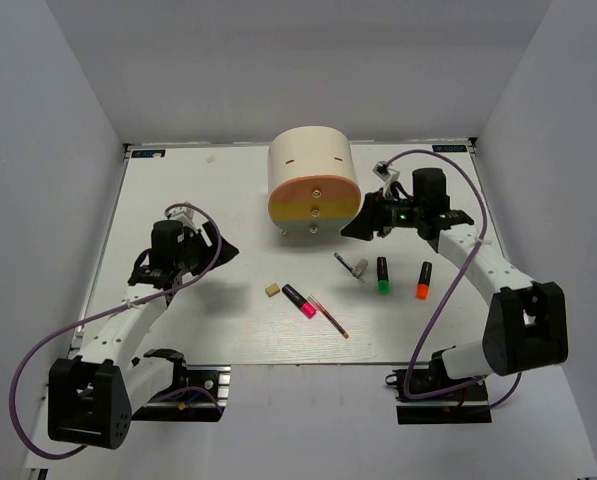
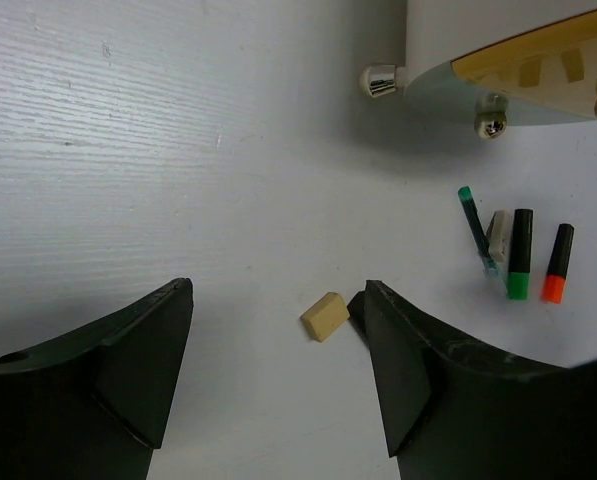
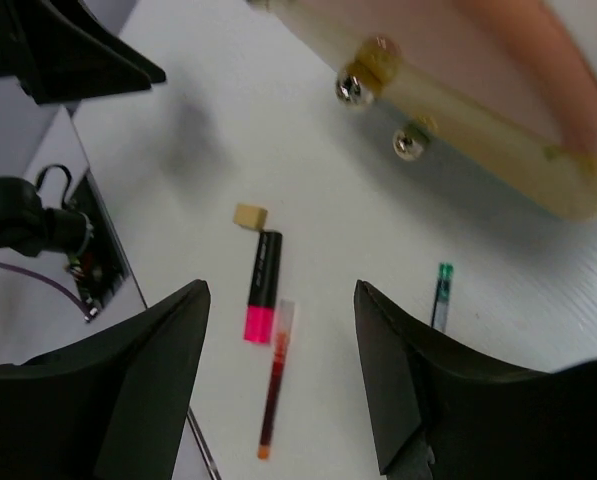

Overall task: Sort the stationery into containers
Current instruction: Open the drawer in the storage box.

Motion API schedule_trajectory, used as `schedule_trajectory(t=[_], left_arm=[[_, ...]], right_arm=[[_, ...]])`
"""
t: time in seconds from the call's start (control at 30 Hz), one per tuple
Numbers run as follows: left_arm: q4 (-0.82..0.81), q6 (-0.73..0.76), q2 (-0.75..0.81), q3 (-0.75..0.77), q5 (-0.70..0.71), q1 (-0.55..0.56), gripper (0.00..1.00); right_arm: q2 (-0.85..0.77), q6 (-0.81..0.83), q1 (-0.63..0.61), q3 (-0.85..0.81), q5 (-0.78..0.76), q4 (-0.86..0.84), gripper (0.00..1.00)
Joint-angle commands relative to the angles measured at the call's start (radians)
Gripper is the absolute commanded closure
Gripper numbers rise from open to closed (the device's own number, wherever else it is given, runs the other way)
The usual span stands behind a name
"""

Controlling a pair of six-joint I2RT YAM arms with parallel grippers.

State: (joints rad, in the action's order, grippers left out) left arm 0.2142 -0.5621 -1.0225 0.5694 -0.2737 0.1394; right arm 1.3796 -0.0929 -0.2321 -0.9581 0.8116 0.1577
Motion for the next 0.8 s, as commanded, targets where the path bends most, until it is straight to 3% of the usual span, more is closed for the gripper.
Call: schedule_trajectory(t=[0.0,0.27,0.37,0.77], left_arm=[[-0.001,0.001,0.001,0.012,-0.028,0.005,0.20],[-0.010,-0.010,-0.017,0.003,-0.047,0.005,0.20],[-0.010,-0.010,-0.027,0.003,-0.047,0.005,0.20],[-0.019,-0.010,-0.036,0.003,-0.047,0.005,0.20]], right_arm=[[0.038,-0.237,-0.044,-0.102,0.015,-0.189,0.34],[0.153,-0.633,-0.111,-0.200,-0.092,-0.386,0.34],[0.180,-0.712,-0.133,-0.206,-0.130,-0.418,0.34],[0.226,-0.804,-0.188,-0.234,-0.258,-0.399,0.36]])
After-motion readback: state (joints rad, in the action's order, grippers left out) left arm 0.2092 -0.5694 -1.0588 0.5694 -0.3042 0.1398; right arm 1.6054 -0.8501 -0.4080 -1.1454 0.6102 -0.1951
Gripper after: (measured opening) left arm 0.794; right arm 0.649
